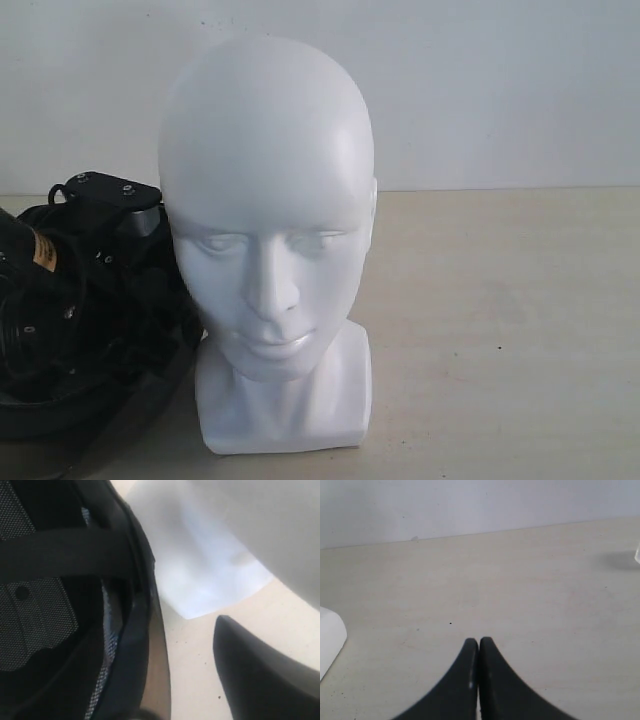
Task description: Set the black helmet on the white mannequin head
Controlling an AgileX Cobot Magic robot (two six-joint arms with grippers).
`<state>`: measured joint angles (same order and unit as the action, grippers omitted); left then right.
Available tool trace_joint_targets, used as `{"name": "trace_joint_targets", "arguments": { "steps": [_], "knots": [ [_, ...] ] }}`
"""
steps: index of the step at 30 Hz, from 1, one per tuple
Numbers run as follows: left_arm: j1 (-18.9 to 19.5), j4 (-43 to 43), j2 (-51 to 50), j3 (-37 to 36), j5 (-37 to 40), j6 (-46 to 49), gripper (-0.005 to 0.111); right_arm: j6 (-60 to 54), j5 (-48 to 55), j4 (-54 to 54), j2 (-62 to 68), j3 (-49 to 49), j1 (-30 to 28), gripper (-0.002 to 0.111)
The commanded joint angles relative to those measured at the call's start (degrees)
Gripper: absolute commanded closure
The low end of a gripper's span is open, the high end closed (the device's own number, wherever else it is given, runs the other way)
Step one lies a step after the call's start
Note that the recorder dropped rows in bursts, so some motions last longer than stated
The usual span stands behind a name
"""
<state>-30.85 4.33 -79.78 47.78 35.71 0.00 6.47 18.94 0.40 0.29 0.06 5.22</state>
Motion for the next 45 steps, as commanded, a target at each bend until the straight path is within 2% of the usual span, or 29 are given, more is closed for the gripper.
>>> {"name": "trace_joint_targets", "arguments": {
  "steps": [1,25,45],
  "knots": [
    [-0.4,-0.4,-0.9,0.4,-3.4,0.0,0.046,0.0,-0.5,-0.1,-0.3,-0.1,0.0,0.108],
    [-0.4,-6.8,-4.7,0.4,-7.5,-0.3,0.047,0.0,-0.5,-0.1,-0.3,-0.1,0.0,0.108],
    [-0.4,-5.2,-8.2,0.4,-6.1,-2.7,0.047,0.0,-0.5,-0.1,-0.3,-0.1,0.0,0.108]
  ]
}}
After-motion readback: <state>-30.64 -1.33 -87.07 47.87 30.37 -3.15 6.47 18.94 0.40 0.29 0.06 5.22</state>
